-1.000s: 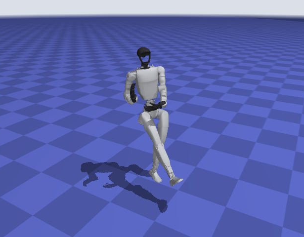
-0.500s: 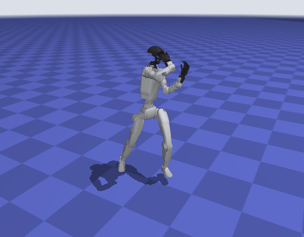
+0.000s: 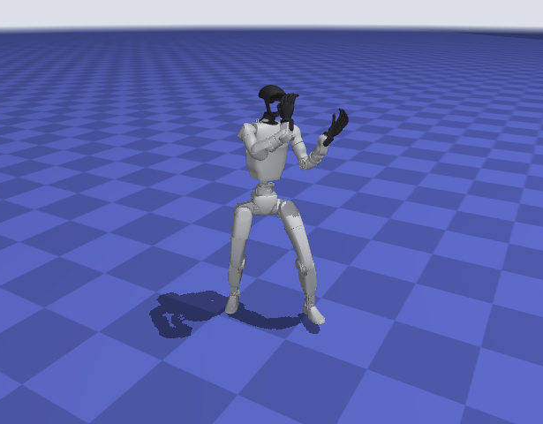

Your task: Kungfu

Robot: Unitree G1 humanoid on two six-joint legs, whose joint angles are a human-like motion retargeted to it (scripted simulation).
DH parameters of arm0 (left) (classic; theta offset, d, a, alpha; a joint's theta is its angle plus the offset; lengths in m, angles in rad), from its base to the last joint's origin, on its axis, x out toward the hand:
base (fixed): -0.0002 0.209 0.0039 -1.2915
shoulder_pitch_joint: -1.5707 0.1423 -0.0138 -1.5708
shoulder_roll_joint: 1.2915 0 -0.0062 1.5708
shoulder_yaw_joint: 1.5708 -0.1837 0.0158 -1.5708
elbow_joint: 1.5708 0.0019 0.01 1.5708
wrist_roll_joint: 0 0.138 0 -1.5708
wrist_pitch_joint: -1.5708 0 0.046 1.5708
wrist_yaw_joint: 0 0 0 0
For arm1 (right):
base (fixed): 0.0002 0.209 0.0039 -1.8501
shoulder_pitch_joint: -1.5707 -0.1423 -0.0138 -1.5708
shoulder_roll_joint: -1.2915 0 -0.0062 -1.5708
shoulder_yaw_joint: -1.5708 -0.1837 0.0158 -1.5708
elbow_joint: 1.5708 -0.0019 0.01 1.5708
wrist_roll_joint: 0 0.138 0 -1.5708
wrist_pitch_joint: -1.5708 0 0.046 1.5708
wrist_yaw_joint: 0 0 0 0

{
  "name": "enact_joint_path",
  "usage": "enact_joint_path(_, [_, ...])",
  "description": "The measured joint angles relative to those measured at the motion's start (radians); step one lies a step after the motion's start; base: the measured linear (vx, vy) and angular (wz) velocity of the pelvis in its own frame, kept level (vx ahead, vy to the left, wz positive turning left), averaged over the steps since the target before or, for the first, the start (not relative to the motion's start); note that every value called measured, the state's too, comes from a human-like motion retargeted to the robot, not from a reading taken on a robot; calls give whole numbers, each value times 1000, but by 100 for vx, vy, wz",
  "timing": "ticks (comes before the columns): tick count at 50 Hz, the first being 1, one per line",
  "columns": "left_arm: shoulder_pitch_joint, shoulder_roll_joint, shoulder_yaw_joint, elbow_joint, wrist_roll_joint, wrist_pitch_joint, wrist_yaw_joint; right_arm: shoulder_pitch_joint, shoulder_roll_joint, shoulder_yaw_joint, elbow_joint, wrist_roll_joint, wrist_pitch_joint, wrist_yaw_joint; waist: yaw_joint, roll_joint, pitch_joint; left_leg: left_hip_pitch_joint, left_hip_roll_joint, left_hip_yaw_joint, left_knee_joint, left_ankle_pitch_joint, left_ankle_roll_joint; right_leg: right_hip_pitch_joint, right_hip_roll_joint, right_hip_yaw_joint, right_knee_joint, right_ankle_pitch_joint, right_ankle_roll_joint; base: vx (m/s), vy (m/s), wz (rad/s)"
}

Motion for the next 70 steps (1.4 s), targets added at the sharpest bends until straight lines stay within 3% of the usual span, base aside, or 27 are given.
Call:
enact_joint_path(3, [101, 53, 100, 83, -2, 5, -33, 127, 37, -33, 13, 92, 7, 63, -75, 21, -8, 106, 76, 83, -143, 64, -35, -65, -9, -50, 44, 4, -49, -87, -14, -163])
enact_joint_path(6, [232, 117, 191, 136, -19, 25, -177, 262, 12, -76, 37, 142, 30, 127, -154, 26, -16, 193, 120, 158, -263, 157, -50, -88, -7, -52, 15, -28, -59, -71, -20, -135])
enact_joint_path(10, [426, 232, 257, 156, 18, 67, -438, 474, -24, -158, 70, 205, 73, 269, -291, -12, -34, 275, 146, 230, -402, 350, -3, -132, 67, 109, -49, -58, -79, -67, -49, -90])
enact_joint_path(13, [501, 272, 226, 174, 134, 43, -583, 660, -60, -296, 112, 243, 124, 411, -356, -56, -34, 325, 138, 287, -430, 387, 47, -152, 73, 151, -87, -22, -99, -70, -46, -105])
enact_joint_path(17, [428, 247, 55, 238, 218, 64, -817, 870, -230, -491, 221, 221, 182, 504, -379, -90, -22, 299, -31, 102, -243, 177, 36, -161, 70, 202, -152, 34, -129, -48, -22, -134])
enact_joint_path(19, [341, 207, -87, 283, 228, 106, -914, 952, -334, -577, 324, 186, 208, 524, -377, -102, -22, 282, -128, 97, -177, 117, 57, -172, 73, 240, -177, 58, -147, -31, -19, -140])
enact_joint_path(22, [186, 106, -348, 359, 238, 159, -999, 1054, -490, -704, 559, 92, 229, 538, -391, -102, -33, 234, -223, 131, -120, 74, 69, -194, 99, 266, -206, 82, -165, -20, -28, -62])
enact_joint_path(25, [76, -14, -577, 408, 265, 178, -1031, 1064, -600, -827, 894, -109, 287, 454, -385, -95, -38, 181, -362, 40, -132, 74, 15, -217, 152, 296, -228, 103, -182, -14, -32, -72])
enact_joint_path(27, [41, -90, -643, 427, 302, 193, -1050, 1023, -623, -895, 1096, -247, 348, 396, -373, -96, -23, 176, -420, -35, -190, 88, 13, -225, 189, 334, -238, 115, -193, -17, -30, -123])
enact_joint_path(28, [32, -126, -662, 435, 326, 197, -1050, 991, -633, -918, 1185, -314, 370, 382, -360, -99, -11, 175, -432, -55, -223, 101, 46, -228, 208, 362, -240, 120, -198, -13, -30, -165])
enact_joint_path(30, [30, -177, -689, 440, 362, 197, -1029, 940, -652, -931, 1338, -400, 418, 339, -327, -121, 14, 168, -421, -34, -275, 155, 186, -236, 237, 429, -235, 126, -200, -9, -32, -192])
enact_joint_path(32, [27, -181, -700, 431, 364, 174, -992, 897, -664, -884, 1453, -434, 434, 307, -312, -145, 30, 189, -369, -9, -263, 76, 172, -268, 272, 475, -211, 131, -159, -13, -38, -178])
enact_joint_path(34, [22, -157, -690, 418, 346, 125, -966, 878, -667, -803, 1510, -415, 415, 307, -309, -183, 48, 196, -332, 34, -277, 56, 173, -308, 279, 456, -175, 145, -62, -13, -42, -145])
enact_joint_path(37, [-1, -119, -678, 423, 311, 36, -914, 850, -650, -725, 1555, -449, 350, 296, -357, -203, 66, 155, -196, 70, -224, 14, 134, -377, 303, 181, -135, 105, 120, -23, -100, -21])
enact_joint_path(38, [-11, -113, -670, 431, 304, 26, -901, 843, -635, -715, 1558, -475, 343, 278, -361, -205, 77, 118, -149, 42, -186, 4, 94, -423, 373, 111, -110, 94, 120, -43, -152, -58])
enact_joint_path(40, [-20, -112, -651, 452, 303, 42, -919, 831, -602, -694, 1562, -529, 346, 244, -315, -206, 84, 82, -103, 35, -153, -9, 93, -502, 409, 52, -15, 141, 120, -37, -70, -177])
enact_joint_path(42, [-30, -110, -641, 456, 283, 85, -977, 822, -570, -676, 1571, -554, 350, 237, -260, -188, 74, 58, -29, 69, -153, -7, 111, -592, 322, -89, 164, 177, 120, -25, 35, -223])
enact_joint_path(45, [-36, -99, -635, 454, 258, 101, -1000, 823, -526, -643, 1570, -532, 336, 307, -259, -121, 42, 32, 56, 68, -172, -12, 147, -717, 186, -170, 485, 180, 120, 4, 53, -67])
enact_joint_path(48, [-17, -107, -643, 470, 285, 76, -960, 863, -496, -623, 1560, -522, 335, 380, -329, -61, 39, 27, 15, 5, -195, -11, 196, -792, -38, -157, 806, 144, 92, 15, 40, 111])
enact_joint_path(51, [-5, -103, -649, 487, 302, 80, -974, 899, -459, -618, 1563, -550, 350, 404, -377, -8, 59, -1, 14, -51, -208, 6, 226, -867, -271, -125, 1017, 149, -71, 5, 1, 113])
enact_joint_path(55, [24, -93, -638, 509, 297, 80, -1000, 931, -417, -609, 1591, -623, 395, 410, -423, 50, 70, -68, 0, -125, -176, 6, 268, -980, -637, -21, 998, 199, -382, 3, -8, 93])
enact_joint_path(57, [46, -100, -623, 521, 308, 69, -1011, 934, -420, -585, 1620, -680, 475, 365, -460, 62, 91, -82, -76, -173, -126, -21, 304, -999, -790, 114, 741, 305, -403, 0, 1, 120])
enact_joint_path(59, [63, -107, -594, 533, 329, 65, -1013, 916, -429, -567, 1623, -749, 592, 287, -467, 73, 129, -81, -112, -197, -93, -46, 325, -1017, -835, 267, 386, 419, -403, -22, 12, 34])
enact_joint_path(62, [70, -90, -563, 532, 329, 76, -1000, 860, -440, -562, 1623, -806, 675, 199, -485, 101, 179, -114, -140, -225, -46, -86, 347, -1046, -868, 420, 91, 415, -403, -39, 14, -29])
enact_joint_path(64, [78, -69, -552, 534, 317, 83, -994, 837, -434, -567, 1623, -789, 680, 182, -510, 137, 192, -179, -119, -265, -21, -90, 353, -1087, -845, 399, 155, 400, -403, -40, -16, -23])
enact_joint_path(67, [93, -26, -526, 564, 311, 88, -1022, 834, -388, -591, 1623, -721, 671, 198, -536, 170, 198, -257, -80, -333, 5, -89, 342, -1156, -798, 299, 443, 382, -403, -20, -32, -19])
enact_joint_path(70, [117, 18, -475, 606, 313, 125, -1096, 849, -313, -619, 1623, -657, 631, 206, -517, 154, 174, -315, -22, -335, -10, -74, 319, -1194, -705, 144, 717, 341, -403, -15, -38, -82])
